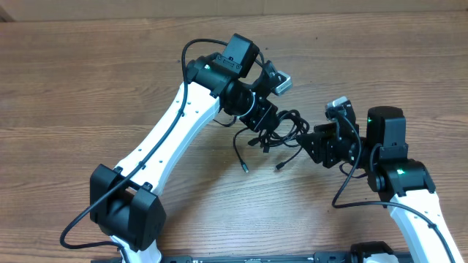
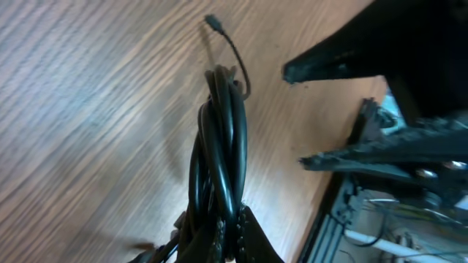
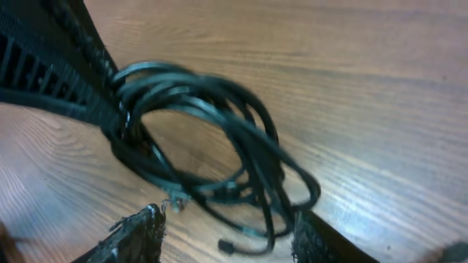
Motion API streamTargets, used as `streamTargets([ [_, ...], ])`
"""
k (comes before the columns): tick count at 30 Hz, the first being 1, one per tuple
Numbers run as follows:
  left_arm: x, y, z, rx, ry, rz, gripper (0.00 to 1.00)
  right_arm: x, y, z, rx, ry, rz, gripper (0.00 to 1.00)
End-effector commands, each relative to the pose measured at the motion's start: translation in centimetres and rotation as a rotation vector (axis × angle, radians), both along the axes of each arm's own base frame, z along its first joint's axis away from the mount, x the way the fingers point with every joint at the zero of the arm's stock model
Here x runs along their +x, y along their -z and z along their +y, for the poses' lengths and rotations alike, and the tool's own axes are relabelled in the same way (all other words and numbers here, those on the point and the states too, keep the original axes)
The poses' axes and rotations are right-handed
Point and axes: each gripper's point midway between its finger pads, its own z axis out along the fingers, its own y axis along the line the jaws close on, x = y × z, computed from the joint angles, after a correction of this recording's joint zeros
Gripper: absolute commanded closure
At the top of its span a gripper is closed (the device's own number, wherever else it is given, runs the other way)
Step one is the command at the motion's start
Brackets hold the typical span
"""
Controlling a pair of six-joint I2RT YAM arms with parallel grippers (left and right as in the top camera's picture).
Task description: Untangle cables
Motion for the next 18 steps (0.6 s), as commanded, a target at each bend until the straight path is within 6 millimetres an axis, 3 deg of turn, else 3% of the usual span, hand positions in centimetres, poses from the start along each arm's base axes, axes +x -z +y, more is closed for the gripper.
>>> streamTargets([
  [1,-1.1,-3.6,-1.1,-0.127,0.063,-0.022,0.96,0.8,-1.6,0.1,-0.008,-0.022,-0.075,0.46],
  [18,-2.8,-5.5,-2.2,-0.253,0.12,0.055,0.96,2.1,-3.2,0.2,-0.042,-0.059,-0.214,0.52],
])
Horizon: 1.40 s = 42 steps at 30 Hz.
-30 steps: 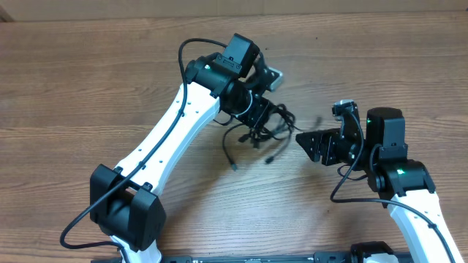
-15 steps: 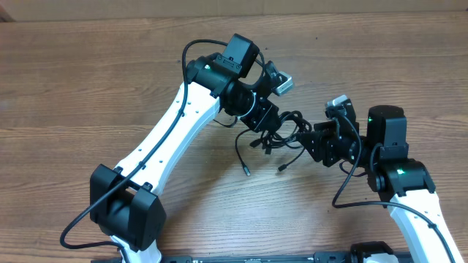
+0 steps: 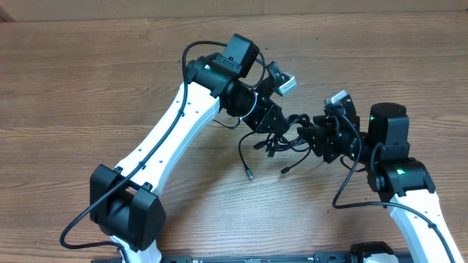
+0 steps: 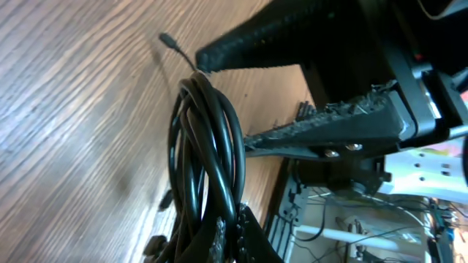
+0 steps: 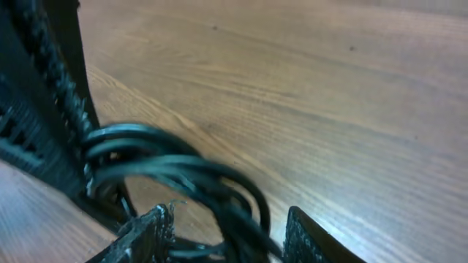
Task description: Untangle cables
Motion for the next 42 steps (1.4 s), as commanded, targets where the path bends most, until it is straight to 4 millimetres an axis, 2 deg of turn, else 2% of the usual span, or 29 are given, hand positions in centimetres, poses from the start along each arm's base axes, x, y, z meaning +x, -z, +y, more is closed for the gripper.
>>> streamTargets([
  [1,-1.0,-3.5,-0.6,-0.109,0.05,-0.033,0.96,0.6,-1.5,0.1,0.0,-0.01,-0.056,0.52],
  [4,-1.2,-3.7,-0.7,-0.123,0.057,-0.024,0.96,0.7,-1.6,0.1,-0.002,-0.011,-0.064,0.53],
  [6,-1.3,-3.9,-0.8,-0.138,0.063,-0.017,0.96,0.7,-1.5,0.1,-0.002,-0.011,-0.061,0.58],
  [16,-1.5,-4.2,-0.9,-0.155,0.07,-0.007,0.96,1.0,0.9,0.1,-0.008,-0.011,0.03,0.96],
  [23,-1.5,-4.2,-1.0,-0.156,0.071,-0.011,0.96,0.8,1.1,0.2,-0.003,-0.01,0.047,0.95],
  [24,-1.5,-4.2,-1.0,-0.156,0.071,-0.011,0.96,0.8,1.1,0.2,0.0,-0.014,0.047,0.92],
  [26,-1.4,-4.2,-0.9,-0.153,0.069,-0.013,0.96,0.7,1.0,0.4,0.008,-0.023,0.047,0.78],
  [27,-1.4,-4.1,-0.9,-0.151,0.068,-0.015,0.96,0.6,0.9,0.5,0.012,-0.029,0.046,0.76],
  [34,-1.4,-4.3,-1.0,-0.161,0.071,-0.019,0.96,0.7,0.0,1.1,0.041,-0.065,0.009,0.73],
  [40,-1.7,-5.1,-1.4,-0.211,0.092,-0.008,0.96,1.3,-0.8,1.2,0.048,-0.072,-0.041,0.71],
  [42,-1.9,-5.5,-1.5,-0.233,0.102,-0.002,0.96,1.6,-1.2,1.3,0.048,-0.072,-0.062,0.68],
])
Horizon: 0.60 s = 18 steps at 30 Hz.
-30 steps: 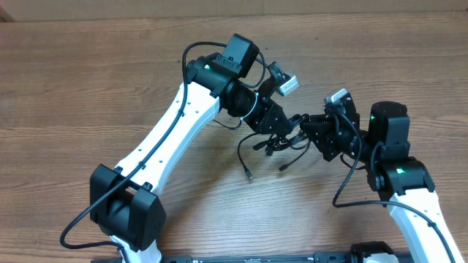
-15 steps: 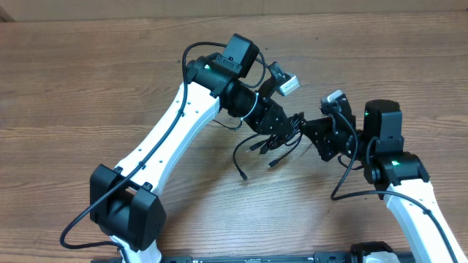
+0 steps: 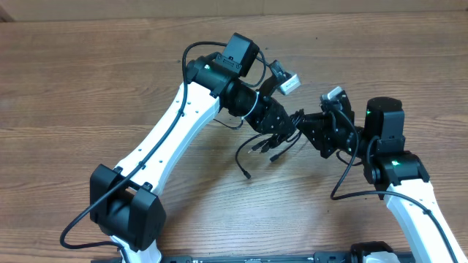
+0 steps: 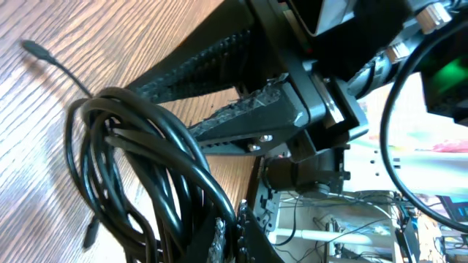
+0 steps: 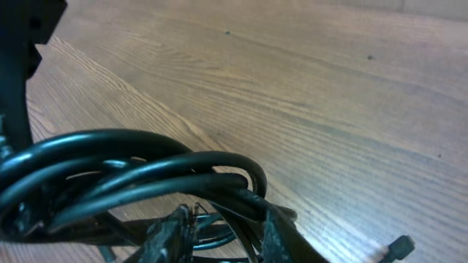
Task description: Untangle cables
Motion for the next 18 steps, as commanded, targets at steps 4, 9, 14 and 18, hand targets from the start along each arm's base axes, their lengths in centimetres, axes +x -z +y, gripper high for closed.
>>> streamTargets([
  [4,-1.0,-3.8,-0.5,-0.125,0.054,-0.044,0.96,0.9,-2.3,0.3,0.016,-0.021,-0.095,0.66],
  [9,-1.2,-4.1,-0.6,-0.142,0.062,-0.035,0.96,1.0,-2.5,0.3,0.006,-0.03,-0.115,0.67],
  [14,-1.5,-5.2,-1.0,-0.209,0.09,-0.03,0.96,1.0,-2.5,0.3,0.002,-0.033,-0.12,0.78],
  [18,-1.6,-5.8,-1.2,-0.246,0.106,-0.032,0.96,1.1,-2.5,0.4,0.002,-0.033,-0.123,0.9],
])
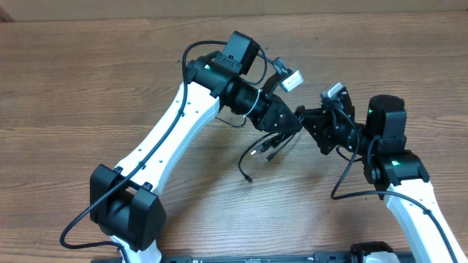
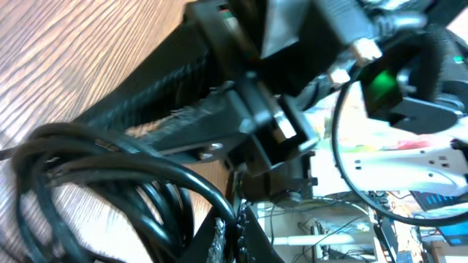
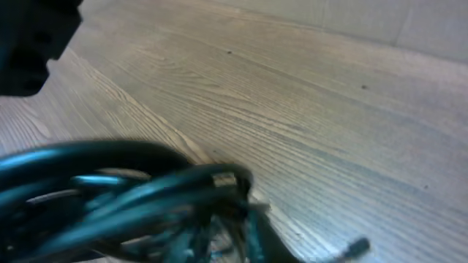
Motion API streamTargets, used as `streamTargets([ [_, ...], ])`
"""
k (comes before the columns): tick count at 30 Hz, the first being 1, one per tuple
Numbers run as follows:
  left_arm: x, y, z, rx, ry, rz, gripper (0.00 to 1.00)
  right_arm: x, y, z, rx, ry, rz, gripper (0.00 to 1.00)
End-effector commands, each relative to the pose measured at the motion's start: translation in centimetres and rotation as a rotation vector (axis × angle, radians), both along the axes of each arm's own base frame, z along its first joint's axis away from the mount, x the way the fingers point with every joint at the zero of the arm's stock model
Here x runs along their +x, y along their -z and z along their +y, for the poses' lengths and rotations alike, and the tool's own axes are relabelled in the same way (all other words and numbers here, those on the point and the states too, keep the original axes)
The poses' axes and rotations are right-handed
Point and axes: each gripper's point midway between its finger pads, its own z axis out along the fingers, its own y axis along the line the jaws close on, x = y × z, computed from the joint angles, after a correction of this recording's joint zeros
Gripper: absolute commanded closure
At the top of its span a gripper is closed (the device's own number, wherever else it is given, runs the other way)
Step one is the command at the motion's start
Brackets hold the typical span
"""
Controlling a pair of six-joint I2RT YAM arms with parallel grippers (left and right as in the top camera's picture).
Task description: Untangle cables
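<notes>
A tangle of black cables [image 1: 268, 146] hangs between my two grippers above the wooden table [image 1: 88, 88]. My left gripper [image 1: 284, 122] is shut on the bundle's upper loops; in the left wrist view the cables [image 2: 110, 186] curl out from its shut fingertips [image 2: 232, 232]. My right gripper [image 1: 306, 121] meets it from the right and is shut on the same bundle [image 3: 124, 191], which is blurred in the right wrist view. Loose ends dangle toward the table, one plug [image 1: 247, 177] lowest. Another plug tip [image 3: 356, 247] shows at the right.
The two gripper heads nearly touch over the table's middle. The right gripper's fingers [image 2: 183, 124] fill the left wrist view. Beyond the table edge stand frames and lab gear [image 2: 380, 183]. The right arm's own black cable [image 1: 344, 186] loops beside it.
The right gripper's fingers have closed from a narrow gap onto the bundle. Both grippers and the cables stand slightly higher and closer together; the dangling ends have drawn up a little.
The left gripper held the bundle low over the table while the right gripper stood open to its right. Then the open right fingers were around the loops, then narrowed on them. Now both grippers grip the bundle, lifted off the wood.
</notes>
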Motion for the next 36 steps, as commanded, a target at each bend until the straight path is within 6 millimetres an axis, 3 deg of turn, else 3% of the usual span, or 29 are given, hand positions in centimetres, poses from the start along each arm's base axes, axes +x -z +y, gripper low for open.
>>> streamTargets([
  [1,-1.1,-3.8,-0.2,-0.121,0.054,-0.046,0.96,0.4,-1.3,0.1,0.005,-0.009,-0.039,0.92],
  [10,-0.2,-2.4,0.0,-0.045,0.012,-0.086,0.96,0.5,-0.9,-0.3,0.011,0.036,0.004,0.96],
  [13,1.3,-0.3,0.8,0.093,-0.068,-0.129,0.96,1.1,0.0,-1.5,0.019,0.155,0.079,0.96],
  [16,3.8,2.8,2.8,0.322,-0.239,-0.139,0.96,1.1,0.9,-2.4,0.022,0.235,0.145,0.95],
  [20,6.9,6.1,7.4,0.638,-0.508,-0.157,0.95,0.5,1.8,-2.6,0.02,0.251,0.203,0.95],
  [24,8.3,7.6,10.7,0.812,-0.644,-0.203,0.96,0.0,2.3,-2.6,0.013,0.252,0.236,0.95],
  [26,8.6,8.2,11.7,0.865,-0.673,-0.222,0.78,-0.2,2.5,-2.6,0.011,0.252,0.248,0.95],
  [27,8.5,8.6,12.1,0.884,-0.676,-0.226,0.6,-0.3,2.6,-2.6,0.009,0.252,0.254,0.94],
  [28,8.5,9.0,12.4,0.903,-0.678,-0.227,0.35,-0.4,2.8,-2.6,0.008,0.252,0.261,0.91],
  [29,8.4,9.3,12.6,0.913,-0.677,-0.225,0.0,-0.5,2.9,-2.6,0.007,0.252,0.267,0.9],
  [36,8.1,11.3,13.9,0.986,-0.717,-0.205,0.0,-1.1,3.5,-2.7,0.001,0.254,0.309,0.83],
])
